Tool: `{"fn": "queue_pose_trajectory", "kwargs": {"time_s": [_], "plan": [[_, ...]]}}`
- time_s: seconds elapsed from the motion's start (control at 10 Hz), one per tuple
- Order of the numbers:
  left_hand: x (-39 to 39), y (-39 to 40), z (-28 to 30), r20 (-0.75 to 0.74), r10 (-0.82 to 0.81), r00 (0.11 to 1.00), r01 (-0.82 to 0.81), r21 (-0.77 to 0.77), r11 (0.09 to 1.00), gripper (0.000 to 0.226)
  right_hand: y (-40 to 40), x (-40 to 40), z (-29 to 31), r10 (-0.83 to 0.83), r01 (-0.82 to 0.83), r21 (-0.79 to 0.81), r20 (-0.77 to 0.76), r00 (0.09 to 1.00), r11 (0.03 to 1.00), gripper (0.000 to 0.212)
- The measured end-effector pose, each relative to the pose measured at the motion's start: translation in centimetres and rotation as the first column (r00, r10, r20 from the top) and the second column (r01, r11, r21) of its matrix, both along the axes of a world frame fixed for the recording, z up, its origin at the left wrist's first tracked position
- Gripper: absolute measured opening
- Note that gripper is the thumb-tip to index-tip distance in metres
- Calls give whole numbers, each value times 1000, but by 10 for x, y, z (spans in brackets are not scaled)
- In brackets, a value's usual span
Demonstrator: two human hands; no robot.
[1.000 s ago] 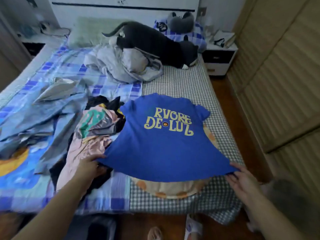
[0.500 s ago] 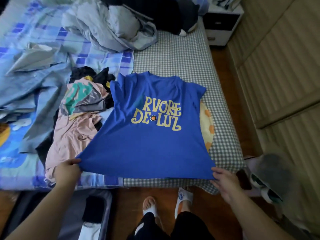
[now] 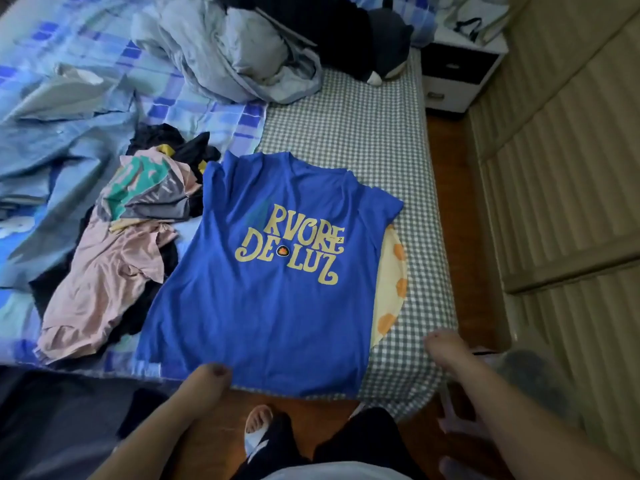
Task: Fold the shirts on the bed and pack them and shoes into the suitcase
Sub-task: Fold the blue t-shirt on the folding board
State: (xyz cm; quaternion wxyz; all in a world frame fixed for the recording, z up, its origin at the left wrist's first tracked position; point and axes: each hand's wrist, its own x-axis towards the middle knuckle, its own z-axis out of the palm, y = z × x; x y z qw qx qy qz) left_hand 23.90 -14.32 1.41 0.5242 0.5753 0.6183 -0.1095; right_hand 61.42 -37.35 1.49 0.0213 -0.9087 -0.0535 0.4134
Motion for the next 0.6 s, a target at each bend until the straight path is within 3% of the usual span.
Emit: {"fn": "queue_pose_trajectory", "kwargs": {"time_s": [0.1,0.2,0.4,0.5,0.6], "plan": [[63,-34,-8,80,243,967,-226,-176,958,19,37,77,-4,46,-48,27,83,996,998,35],[111,-73,-33,73,267,961,-247,-208,946,18,89,141,-19,144,-148,102,45,989,984,37],[191,-164,-82,-53,380,923,-382,-235,894,20,168,206,-61,356,-349,241,17,935,906,20],[208,-213,-121,-79,333,939,-340,-102,935,13,202,210,-89,490,-497,246,93,866,832,22],[221,-246,-156,-162,187,969,-182,46,982,15,231,197,-118,597,-632,230,207,775,740,60]]}}
